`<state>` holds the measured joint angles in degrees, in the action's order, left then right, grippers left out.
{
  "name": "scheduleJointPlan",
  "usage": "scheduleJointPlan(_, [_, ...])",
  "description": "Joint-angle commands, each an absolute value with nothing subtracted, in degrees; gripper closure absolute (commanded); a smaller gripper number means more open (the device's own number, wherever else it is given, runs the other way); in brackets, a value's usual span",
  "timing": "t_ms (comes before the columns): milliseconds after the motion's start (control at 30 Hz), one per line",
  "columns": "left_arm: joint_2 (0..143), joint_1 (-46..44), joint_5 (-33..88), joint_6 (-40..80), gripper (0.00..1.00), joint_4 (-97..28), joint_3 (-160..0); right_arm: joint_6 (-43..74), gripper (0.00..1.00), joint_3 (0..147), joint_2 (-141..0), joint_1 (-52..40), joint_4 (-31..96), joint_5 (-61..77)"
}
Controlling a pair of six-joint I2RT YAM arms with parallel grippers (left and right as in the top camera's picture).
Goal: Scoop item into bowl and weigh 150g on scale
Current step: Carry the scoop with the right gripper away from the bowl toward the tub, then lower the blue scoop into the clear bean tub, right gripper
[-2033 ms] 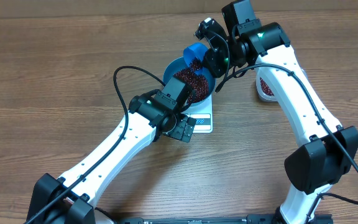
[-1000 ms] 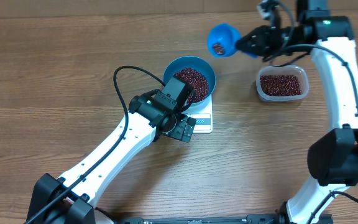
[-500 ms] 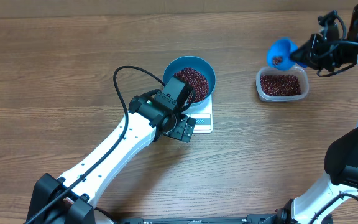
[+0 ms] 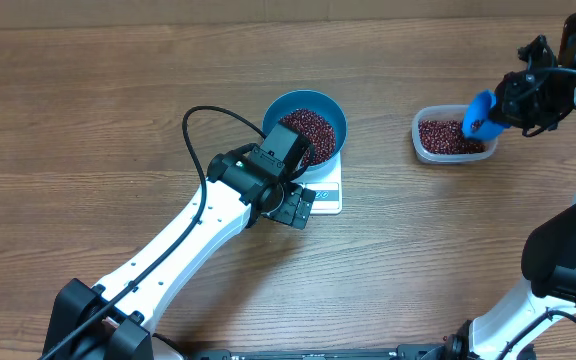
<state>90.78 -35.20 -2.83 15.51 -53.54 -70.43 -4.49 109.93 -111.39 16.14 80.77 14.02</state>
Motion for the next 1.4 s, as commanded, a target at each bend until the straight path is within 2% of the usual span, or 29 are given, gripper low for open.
scheduleJointPlan(0, [90.7, -35.3, -3.6, 15.4, 0.00, -53.5, -69.9, -4.5, 0.96, 111.3, -109.4, 14.6, 80.9, 10.0])
scheduleJointPlan(567, [90.7, -35.3, -3.6, 15.4, 0.00, -53.5, -69.9, -4.5, 0.96, 111.3, -109.4, 4.5, 80.7, -1.4])
scheduleJointPlan(867, [90.7, -35.3, -3.6, 15.4, 0.01, -53.5, -69.9, -4.5, 0.96, 111.3, -109.4, -0.6, 80.3, -15.6])
scheduleJointPlan(1367, [90.7, -35.3, -3.6, 15.4, 0.01, -53.5, -69.9, -4.3, 0.96, 111.3, -109.4, -7.9, 79.9, -27.4])
